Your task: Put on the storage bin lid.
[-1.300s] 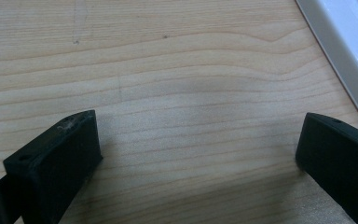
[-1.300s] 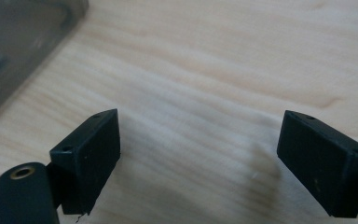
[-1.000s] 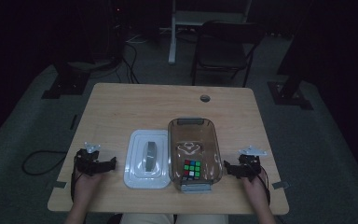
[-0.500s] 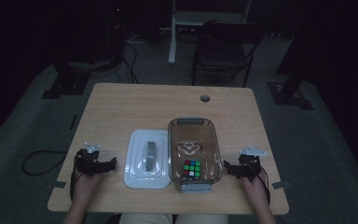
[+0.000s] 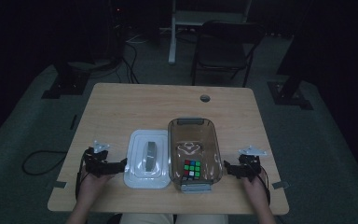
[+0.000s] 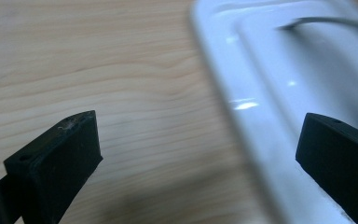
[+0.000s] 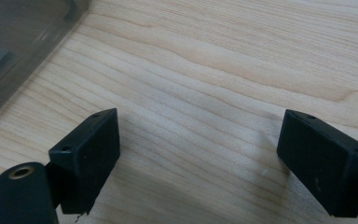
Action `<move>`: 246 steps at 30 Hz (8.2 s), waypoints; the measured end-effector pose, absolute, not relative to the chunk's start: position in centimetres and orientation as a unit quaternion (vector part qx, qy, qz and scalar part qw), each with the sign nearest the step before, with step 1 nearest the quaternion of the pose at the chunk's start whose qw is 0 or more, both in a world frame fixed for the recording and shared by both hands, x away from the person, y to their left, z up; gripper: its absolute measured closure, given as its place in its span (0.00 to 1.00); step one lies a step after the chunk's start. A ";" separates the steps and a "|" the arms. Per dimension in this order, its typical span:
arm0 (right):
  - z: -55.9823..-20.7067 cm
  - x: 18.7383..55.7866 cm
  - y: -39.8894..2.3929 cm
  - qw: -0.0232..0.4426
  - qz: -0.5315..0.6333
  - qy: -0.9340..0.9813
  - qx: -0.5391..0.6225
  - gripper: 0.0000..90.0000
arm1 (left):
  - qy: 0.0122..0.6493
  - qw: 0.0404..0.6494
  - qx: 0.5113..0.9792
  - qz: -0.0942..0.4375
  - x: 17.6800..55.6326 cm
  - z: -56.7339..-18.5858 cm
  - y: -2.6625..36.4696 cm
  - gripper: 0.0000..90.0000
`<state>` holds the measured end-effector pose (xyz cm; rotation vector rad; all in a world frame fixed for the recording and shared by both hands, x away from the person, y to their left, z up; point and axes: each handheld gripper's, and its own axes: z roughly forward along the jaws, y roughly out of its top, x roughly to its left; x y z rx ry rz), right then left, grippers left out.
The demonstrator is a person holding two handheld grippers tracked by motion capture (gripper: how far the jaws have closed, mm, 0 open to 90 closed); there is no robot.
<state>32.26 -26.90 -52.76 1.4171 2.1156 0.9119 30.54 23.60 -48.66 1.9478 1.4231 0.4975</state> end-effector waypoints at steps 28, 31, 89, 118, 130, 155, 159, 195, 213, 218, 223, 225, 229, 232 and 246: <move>-52.8 32.3 -26.9 0.217 0.329 0.764 0.511 0.14 | 0.465 0.355 0.794 0.164 32.0 -48.8 13.7 0.17; -52.8 32.3 -26.9 0.217 0.329 0.764 0.511 0.14 | 0.467 0.349 0.795 0.165 32.4 -49.2 13.5 0.24; -52.0 31.0 -24.0 0.182 0.392 0.777 0.457 0.14 | 0.484 0.446 0.741 0.135 32.6 -44.5 19.7 0.78; -51.9 29.8 -20.4 0.167 0.399 0.806 0.404 0.14 | 0.482 0.468 0.728 0.140 32.0 -40.6 22.5 0.78; -52.0 29.6 -18.3 0.157 0.401 0.817 0.383 0.14 | 0.456 0.493 0.728 0.138 31.6 -37.9 22.3 0.78; -51.9 30.4 -13.4 0.159 0.395 0.833 0.354 0.14 | 0.398 0.495 0.763 0.117 32.5 -36.5 16.1 0.78; -52.0 30.5 -11.7 0.154 0.393 0.840 0.342 0.14 | 0.396 0.495 0.765 0.112 32.8 -36.5 15.9 0.78; -50.4 31.8 -20.8 0.186 0.435 0.764 0.439 0.13 | 0.374 0.462 0.802 0.058 34.5 -39.0 11.8 0.77; -50.3 31.9 -21.1 0.187 0.434 0.762 0.442 0.13 | 0.369 0.484 0.790 0.077 33.7 -37.1 13.8 0.54; -50.3 31.8 -21.2 0.187 0.432 0.764 0.442 0.13 | 0.373 0.492 0.782 0.087 33.8 -36.9 15.1 0.48; -50.4 31.9 -21.3 0.187 0.429 0.765 0.443 0.13 | 0.380 0.507 0.768 0.089 34.1 -36.9 16.8 0.35; -50.5 31.9 -21.3 0.188 0.429 0.765 0.443 0.13 | 0.382 0.513 0.764 0.091 34.3 -36.9 17.4 0.34; -50.5 31.9 -21.2 0.187 0.427 0.766 0.443 0.13 | 0.387 0.522 0.754 0.099 34.7 -37.2 18.6 0.27; -50.6 31.9 -21.1 0.186 0.426 0.766 0.443 0.13 | 0.400 0.509 0.752 0.123 35.1 -37.4 19.4 0.19; -50.9 31.9 -20.9 0.183 0.421 0.771 0.441 0.13 | 0.455 0.469 0.732 0.191 37.9 -41.1 22.4 0.01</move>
